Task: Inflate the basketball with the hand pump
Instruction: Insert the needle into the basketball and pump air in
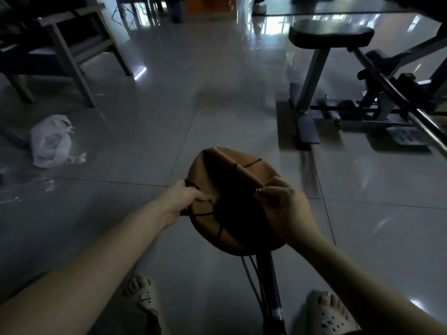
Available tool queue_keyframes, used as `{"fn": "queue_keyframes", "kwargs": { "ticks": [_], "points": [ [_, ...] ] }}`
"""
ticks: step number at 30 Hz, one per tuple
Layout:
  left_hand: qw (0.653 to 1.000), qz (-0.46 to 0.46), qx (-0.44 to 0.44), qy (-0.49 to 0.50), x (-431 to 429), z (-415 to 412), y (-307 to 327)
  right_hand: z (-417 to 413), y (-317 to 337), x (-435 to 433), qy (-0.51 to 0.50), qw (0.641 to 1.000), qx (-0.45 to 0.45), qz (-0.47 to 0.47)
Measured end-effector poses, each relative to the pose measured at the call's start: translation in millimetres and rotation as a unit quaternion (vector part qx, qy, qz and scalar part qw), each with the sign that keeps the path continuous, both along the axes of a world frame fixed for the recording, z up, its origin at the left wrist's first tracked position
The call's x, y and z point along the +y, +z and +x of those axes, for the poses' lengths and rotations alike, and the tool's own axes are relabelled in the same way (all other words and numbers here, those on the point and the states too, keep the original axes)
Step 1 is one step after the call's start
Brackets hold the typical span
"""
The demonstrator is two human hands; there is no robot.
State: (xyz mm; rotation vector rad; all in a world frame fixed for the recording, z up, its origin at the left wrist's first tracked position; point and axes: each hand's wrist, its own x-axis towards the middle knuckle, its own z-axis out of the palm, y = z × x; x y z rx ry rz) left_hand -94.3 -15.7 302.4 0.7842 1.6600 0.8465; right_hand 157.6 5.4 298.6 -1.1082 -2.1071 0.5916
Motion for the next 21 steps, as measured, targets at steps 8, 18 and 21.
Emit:
{"fn": "queue_keyframes", "kwargs": {
  "ticks": [8, 18, 21],
  "points": [
    [0.967, 0.238, -0.022, 0.091, 5, -13, 10, 9, -3, 2, 0.136, 0.974, -0.128, -0.126],
    [0.958, 0.279, -0.067, -0.015, -1, -17, 24, 42, 16, 41, -0.169, 0.882, 0.23, -0.375],
    [0.958, 0.272, -0.09, -0.034, -2, -16, 22, 41, 15, 43, -0.162, 0.838, 0.287, -0.436]
  ]
}}
